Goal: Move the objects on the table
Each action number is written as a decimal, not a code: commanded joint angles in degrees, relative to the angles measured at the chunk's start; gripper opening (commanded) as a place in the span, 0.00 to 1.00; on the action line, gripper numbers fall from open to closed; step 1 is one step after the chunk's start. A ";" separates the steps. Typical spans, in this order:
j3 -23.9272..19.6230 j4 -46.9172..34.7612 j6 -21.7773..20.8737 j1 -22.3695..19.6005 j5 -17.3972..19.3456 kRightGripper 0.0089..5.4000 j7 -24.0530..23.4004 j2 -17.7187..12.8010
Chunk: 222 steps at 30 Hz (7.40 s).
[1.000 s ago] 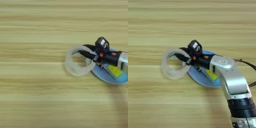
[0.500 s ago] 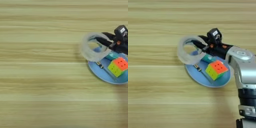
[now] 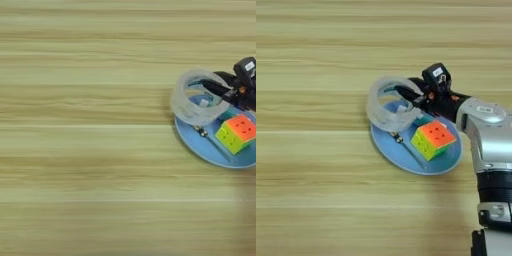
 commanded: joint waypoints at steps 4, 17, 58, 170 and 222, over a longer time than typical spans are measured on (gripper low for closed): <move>-1.29 2.01 -4.95 -6.81 -0.99 0.28 -1.37 -3.81; -1.96 5.97 -6.23 -7.54 -0.69 0.28 -0.87 -5.14; -1.31 8.25 -7.12 -7.45 -0.81 0.76 -1.59 -4.38; 2.26 18.39 -7.10 -9.67 -3.37 0.36 0.16 -5.29; -1.22 -11.86 3.54 -2.54 6.96 0.28 2.95 -3.18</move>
